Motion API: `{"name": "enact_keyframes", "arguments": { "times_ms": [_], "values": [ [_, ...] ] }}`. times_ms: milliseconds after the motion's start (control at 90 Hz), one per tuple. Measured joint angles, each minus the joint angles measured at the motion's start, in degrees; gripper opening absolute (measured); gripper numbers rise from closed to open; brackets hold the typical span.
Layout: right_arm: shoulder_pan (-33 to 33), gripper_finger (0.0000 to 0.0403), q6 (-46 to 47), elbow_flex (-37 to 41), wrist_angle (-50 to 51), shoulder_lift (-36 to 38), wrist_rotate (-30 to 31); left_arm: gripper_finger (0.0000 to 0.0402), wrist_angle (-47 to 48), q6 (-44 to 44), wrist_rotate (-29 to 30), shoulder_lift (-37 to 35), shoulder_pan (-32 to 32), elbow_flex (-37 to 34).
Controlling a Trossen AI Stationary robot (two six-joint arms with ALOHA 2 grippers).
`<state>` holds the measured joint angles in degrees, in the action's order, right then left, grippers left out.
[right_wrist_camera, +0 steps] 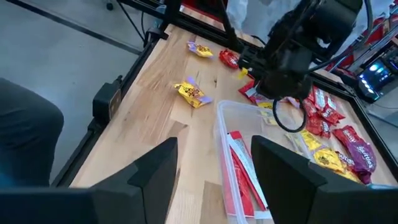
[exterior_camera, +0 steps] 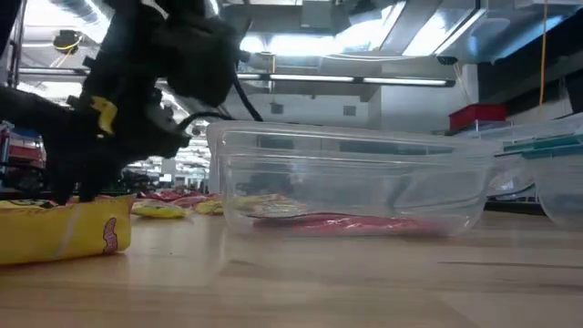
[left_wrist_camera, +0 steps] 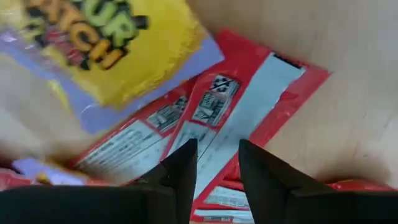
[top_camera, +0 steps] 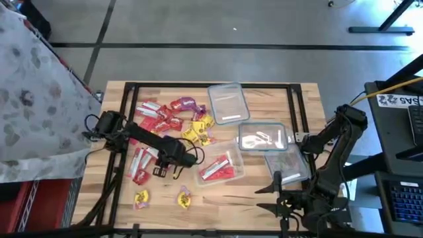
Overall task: Sort candy
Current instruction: Put the pink candy into top rectangular transparent food container
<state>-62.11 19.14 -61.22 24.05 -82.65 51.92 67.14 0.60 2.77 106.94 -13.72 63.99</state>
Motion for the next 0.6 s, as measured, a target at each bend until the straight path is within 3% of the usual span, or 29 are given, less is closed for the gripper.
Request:
{"name": "enact_keyframes", "arguments": {
  "times_ms": [333, 600],
  "values": [
    [0.0, 0.0193, 1.5, 0.0, 0.0, 0.0, 0.0, 0.0097, -4.6, -1.9, -0.7, -0.3, -1.2, -2.5],
    [-0.1, 0.0193, 1.6, 0.0, 0.1, 0.0, 0.0, 0.0009, -3.4, -9.3, -0.7, 0.0, -2.6, -0.9]
  ]
}}
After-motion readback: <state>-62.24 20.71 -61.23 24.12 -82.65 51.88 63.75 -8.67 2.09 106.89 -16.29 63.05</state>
